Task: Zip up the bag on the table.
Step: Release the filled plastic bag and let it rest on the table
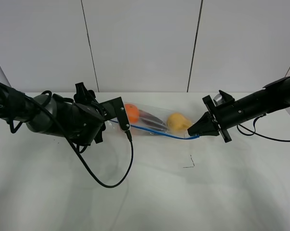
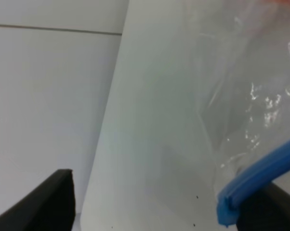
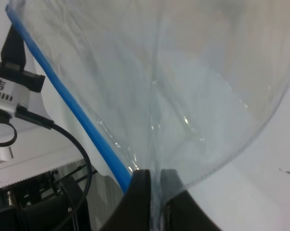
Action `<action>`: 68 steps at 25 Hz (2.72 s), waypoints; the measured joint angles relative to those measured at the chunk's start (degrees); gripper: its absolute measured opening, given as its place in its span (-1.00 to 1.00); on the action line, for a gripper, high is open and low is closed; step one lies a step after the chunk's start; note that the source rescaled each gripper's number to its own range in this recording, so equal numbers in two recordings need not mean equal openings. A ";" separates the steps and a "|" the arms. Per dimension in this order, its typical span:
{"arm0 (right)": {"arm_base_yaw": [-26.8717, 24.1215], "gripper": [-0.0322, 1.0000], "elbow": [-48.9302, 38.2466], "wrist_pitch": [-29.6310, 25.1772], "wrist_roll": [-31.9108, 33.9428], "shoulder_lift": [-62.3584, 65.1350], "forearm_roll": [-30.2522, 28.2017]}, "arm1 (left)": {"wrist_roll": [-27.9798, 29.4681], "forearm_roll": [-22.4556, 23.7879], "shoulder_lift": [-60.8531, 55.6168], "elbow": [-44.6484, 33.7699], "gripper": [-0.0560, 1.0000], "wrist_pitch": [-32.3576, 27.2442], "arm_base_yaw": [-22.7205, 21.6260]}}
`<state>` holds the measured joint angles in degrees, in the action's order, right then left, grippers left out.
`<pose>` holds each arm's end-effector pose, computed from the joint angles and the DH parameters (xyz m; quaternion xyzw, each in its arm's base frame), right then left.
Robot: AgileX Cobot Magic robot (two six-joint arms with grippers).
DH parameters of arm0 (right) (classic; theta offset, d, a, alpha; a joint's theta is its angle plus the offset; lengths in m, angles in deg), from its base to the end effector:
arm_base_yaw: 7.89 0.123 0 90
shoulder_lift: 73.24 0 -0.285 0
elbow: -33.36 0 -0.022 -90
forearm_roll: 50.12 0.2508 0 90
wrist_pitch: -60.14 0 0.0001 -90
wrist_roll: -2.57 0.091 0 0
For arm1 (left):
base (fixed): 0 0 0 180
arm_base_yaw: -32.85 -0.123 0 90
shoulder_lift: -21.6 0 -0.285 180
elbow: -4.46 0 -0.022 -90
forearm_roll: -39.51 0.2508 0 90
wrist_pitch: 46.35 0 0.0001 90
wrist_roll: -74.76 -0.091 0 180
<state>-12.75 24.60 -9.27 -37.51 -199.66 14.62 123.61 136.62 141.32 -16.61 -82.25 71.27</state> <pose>0.3635 0.0464 0.1417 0.0274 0.8745 0.4842 0.0056 0.3217 -0.1875 0.1372 0.5317 0.7129 0.3175 0.3291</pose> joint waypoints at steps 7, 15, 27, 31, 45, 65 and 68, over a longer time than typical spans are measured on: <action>0.00 -0.94 0.00 0.00 -0.04 0.00 0.00 | 3.31 -0.51 0.00 0.00 0.88 -0.81 0.00; 0.00 -0.94 0.00 0.00 -0.19 0.00 0.00 | 2.68 -3.26 -0.30 0.26 1.00 -1.27 0.00; 0.00 -0.94 0.00 0.00 -0.70 0.00 -0.04 | -10.79 -23.24 -12.06 7.80 1.00 1.83 -2.02; 0.00 -0.94 0.00 0.00 -1.07 0.00 -0.04 | -26.33 -39.36 -15.01 16.46 1.00 0.43 -2.39; 0.00 -0.94 0.00 0.00 -1.32 0.00 -0.04 | -48.25 -77.59 -17.17 42.36 1.00 -22.02 -18.71; 0.00 -0.94 0.00 0.00 -3.01 0.00 -0.04 | -46.77 -80.70 -44.76 23.64 1.00 -19.56 -34.57; 0.00 -0.94 0.00 0.00 -3.01 0.00 -0.04 | -46.04 -77.71 -49.59 18.94 1.00 -17.67 -34.57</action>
<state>-12.75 24.60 -9.27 -40.52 -199.66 14.58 77.57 58.91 91.74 2.33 -99.92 36.70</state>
